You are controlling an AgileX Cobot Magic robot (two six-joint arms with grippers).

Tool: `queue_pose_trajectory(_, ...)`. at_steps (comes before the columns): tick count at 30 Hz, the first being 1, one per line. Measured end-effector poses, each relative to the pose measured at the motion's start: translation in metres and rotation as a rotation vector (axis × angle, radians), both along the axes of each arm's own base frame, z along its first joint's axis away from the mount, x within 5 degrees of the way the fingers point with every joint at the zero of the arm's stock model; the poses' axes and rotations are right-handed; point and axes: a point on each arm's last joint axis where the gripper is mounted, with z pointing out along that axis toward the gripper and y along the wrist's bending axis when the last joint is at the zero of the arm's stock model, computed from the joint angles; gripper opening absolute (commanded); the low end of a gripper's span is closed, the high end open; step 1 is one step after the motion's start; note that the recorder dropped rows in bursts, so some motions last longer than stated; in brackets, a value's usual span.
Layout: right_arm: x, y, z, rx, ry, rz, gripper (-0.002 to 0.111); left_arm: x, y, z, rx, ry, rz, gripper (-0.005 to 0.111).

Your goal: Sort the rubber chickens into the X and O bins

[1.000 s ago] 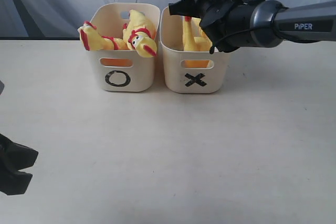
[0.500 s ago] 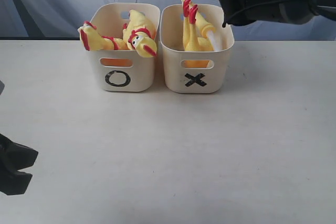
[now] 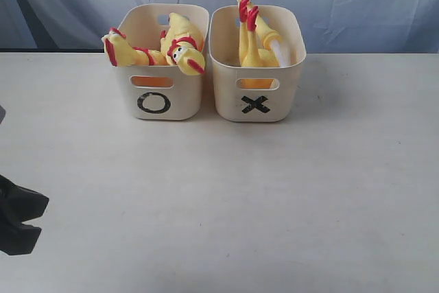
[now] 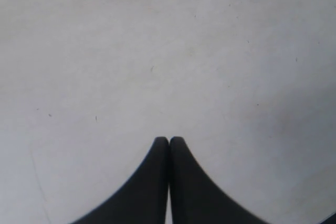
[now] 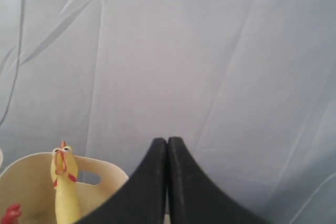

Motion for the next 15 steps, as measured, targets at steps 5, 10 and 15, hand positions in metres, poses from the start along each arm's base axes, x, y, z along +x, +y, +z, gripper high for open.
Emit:
queue_pose_trajectory(5,-0.029,-0.011,0.012,-0.01,-0.007,0.074,-0.001,0.0,0.0,0.0,0.005,-0.004,-0.001,0.0)
queue_pose_trajectory(10,-0.062,-0.026,0.011,-0.012,0.007,0.121,-0.001,0.001,0.0,0.0,0.004,-0.008,0.0,0.0)
queue_pose_trajectory(15,-0.104,-0.042,0.007,0.001,0.014,0.203,-0.001,0.002,0.0,0.001,-0.006,-0.031,0.005,0.0)
